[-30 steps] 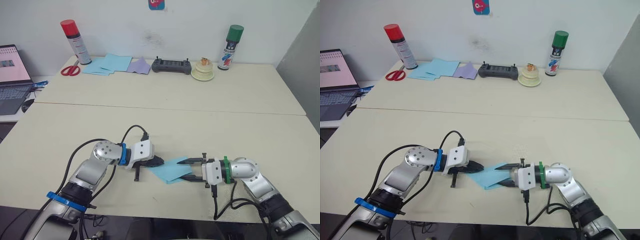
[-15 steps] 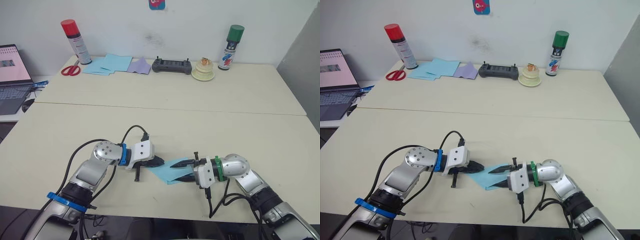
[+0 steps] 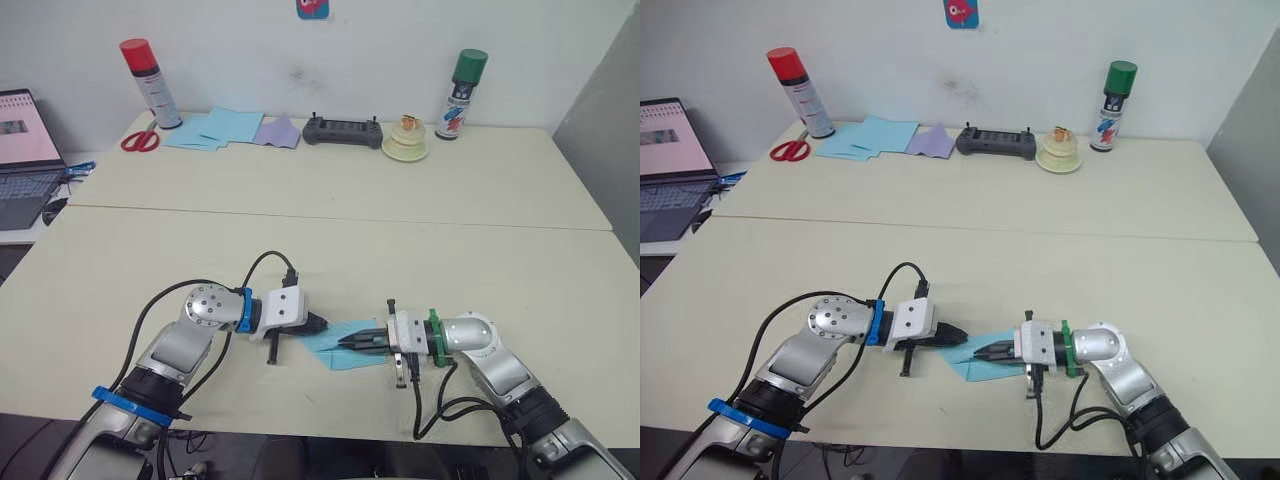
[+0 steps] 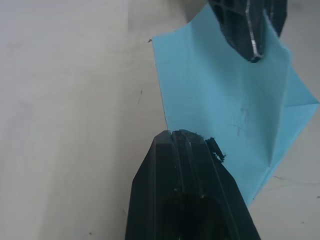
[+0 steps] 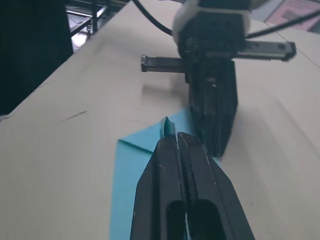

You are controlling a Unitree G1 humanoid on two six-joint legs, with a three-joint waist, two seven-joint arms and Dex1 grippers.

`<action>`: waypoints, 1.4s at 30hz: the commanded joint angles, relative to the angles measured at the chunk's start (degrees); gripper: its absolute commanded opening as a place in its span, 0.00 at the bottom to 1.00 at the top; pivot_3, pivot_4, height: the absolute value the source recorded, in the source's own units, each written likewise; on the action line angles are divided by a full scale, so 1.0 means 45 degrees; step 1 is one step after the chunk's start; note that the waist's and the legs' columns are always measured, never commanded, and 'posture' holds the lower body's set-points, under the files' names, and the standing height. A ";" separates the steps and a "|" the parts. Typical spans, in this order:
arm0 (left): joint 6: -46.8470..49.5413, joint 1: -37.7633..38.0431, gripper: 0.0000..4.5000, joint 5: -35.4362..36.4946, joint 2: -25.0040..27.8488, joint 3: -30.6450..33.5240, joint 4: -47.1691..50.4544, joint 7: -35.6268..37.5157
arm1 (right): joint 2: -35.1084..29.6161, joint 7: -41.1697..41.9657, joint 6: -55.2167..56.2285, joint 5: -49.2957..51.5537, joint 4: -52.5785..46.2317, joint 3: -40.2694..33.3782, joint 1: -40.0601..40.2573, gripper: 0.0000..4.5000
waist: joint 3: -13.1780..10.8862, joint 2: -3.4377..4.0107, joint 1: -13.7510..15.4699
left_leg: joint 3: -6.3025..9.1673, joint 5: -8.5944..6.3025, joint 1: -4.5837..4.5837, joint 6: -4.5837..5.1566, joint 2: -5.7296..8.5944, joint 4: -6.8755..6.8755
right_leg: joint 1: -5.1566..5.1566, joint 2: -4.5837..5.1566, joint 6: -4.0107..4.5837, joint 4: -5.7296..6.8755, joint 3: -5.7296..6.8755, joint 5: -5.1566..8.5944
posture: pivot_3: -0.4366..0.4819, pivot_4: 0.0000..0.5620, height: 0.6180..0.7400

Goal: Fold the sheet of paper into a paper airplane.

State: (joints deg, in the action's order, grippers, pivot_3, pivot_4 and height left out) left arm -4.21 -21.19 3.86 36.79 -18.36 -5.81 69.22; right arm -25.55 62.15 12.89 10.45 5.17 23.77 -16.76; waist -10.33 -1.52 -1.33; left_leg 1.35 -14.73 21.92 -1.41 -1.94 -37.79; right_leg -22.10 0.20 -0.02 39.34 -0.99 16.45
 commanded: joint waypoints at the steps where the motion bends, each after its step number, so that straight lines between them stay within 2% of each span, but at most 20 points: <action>1: -0.0976 0.0097 0.00 -0.0499 0.0089 -0.0479 -0.0587 0.0363 | 0.0219 -0.0494 -0.1429 0.0305 -0.0723 -0.0404 -0.0091 0.01 | 0.0000 0.0000 -0.0001 | 0.0001 0.0000 0.0000 0.0000 0.0003 0.0001 | 0.0000 -0.0001 -0.0007 -0.0001 0.0001 0.0004 | 0.48 0.27 1.00; 7: -0.1820 0.0088 0.00 -0.0680 0.0110 -0.0573 -0.1082 0.0509 | 0.0412 -0.0898 -0.3295 0.0094 -0.1173 -0.0517 -0.0258 0.01 | 0.0002 0.0003 -0.0012 | 0.0000 0.0000 -0.0001 0.0000 0.0013 0.0006 | -0.0003 -0.0005 -0.0039 -0.0005 0.0003 0.0023 | 0.48 0.27 1.00; 14: -0.1990 0.0072 0.00 -0.0621 0.0057 -0.0526 -0.1214 0.0496 | 0.0548 -0.1143 -0.4017 -0.0097 -0.1132 -0.0634 -0.0338 0.01 | 0.0002 0.0003 -0.0040 | -0.0001 -0.0001 -0.0001 0.0001 0.0022 0.0008 | -0.0004 -0.0009 -0.0039 -0.0005 0.0003 0.0023 | 0.48 0.27 1.00; 17: -0.1961 0.0093 0.00 -0.0569 0.0063 -0.0487 -0.1184 0.0498 | 0.0496 -0.0918 -0.3985 0.0006 -0.1235 -0.0690 -0.0423 0.01 | 0.0002 0.0003 -0.0041 | -0.0001 -0.0001 -0.0001 0.0001 0.0025 0.0008 | -0.0004 -0.0012 -0.0040 -0.0005 0.0004 0.0023 | 0.48 0.27 1.00; 22: -0.1976 0.0084 0.00 -0.0504 0.0063 -0.0445 -0.1184 0.0530 | -0.0187 0.0749 -0.3598 0.0278 -0.2154 -0.0239 -0.0449 0.01 | 0.0001 0.0005 -0.0042 | -0.0001 -0.0002 0.0004 0.0001 0.0027 0.0009 | -0.0005 -0.0019 -0.0043 -0.0015 0.0004 0.0023 | 0.48 0.27 1.00; 30: -0.1973 -0.0054 0.00 -0.0479 0.0008 -0.0390 -0.1251 0.0559 | -0.0054 0.0634 -0.2218 -0.0537 -0.1403 0.0045 -0.0301 0.01 | 0.0001 0.0005 -0.0042 | -0.0004 -0.0003 0.0018 0.0003 0.0030 0.0028 | -0.0004 -0.0030 -0.0052 -0.0062 0.0006 0.0018 | 0.48 0.27 1.00; 33: -0.1964 -0.0059 0.00 -0.0478 0.0022 -0.0367 -0.1249 0.0551 | -0.0030 0.0647 -0.1854 -0.0629 -0.1219 0.0045 -0.0159 0.15 | 0.0001 0.0005 -0.0041 | -0.0002 -0.0003 0.0017 0.0003 0.0029 0.0029 | -0.0004 -0.0030 -0.0052 -0.0061 0.0007 0.0018 | 0.48 0.27 1.00; 36: -0.1953 -0.0041 0.00 -0.0469 0.0072 -0.0333 -0.1206 0.0553 | -0.0061 0.0704 -0.1613 -0.0711 -0.1235 0.0114 0.0001 0.38 | 0.0000 0.0005 -0.0040 | -0.0003 -0.0003 0.0017 0.0003 0.0028 0.0033 | -0.0005 -0.0030 -0.0052 -0.0062 0.0005 0.0018 | 0.48 0.27 1.00; 42: -0.1943 -0.0049 0.00 -0.0468 0.0084 -0.0302 -0.1191 0.0531 | 0.0045 0.0627 -0.0757 -0.1059 -0.0980 0.0214 -0.0029 0.38 | 0.0001 0.0005 -0.0041 | -0.0004 -0.0003 0.0016 0.0002 0.0029 0.0037 | -0.0006 -0.0030 -0.0052 -0.0063 0.0006 0.0018 | 0.48 0.27 1.00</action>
State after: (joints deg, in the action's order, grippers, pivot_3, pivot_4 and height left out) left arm -13.20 -22.20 2.99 36.74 -18.61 -10.08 70.75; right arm -25.73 65.04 7.34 5.81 0.74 24.49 -16.55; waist -10.32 -1.50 -1.51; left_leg 1.33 -14.74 22.00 -1.40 -1.81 -37.62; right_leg -22.13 0.06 -0.26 39.05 -0.97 16.53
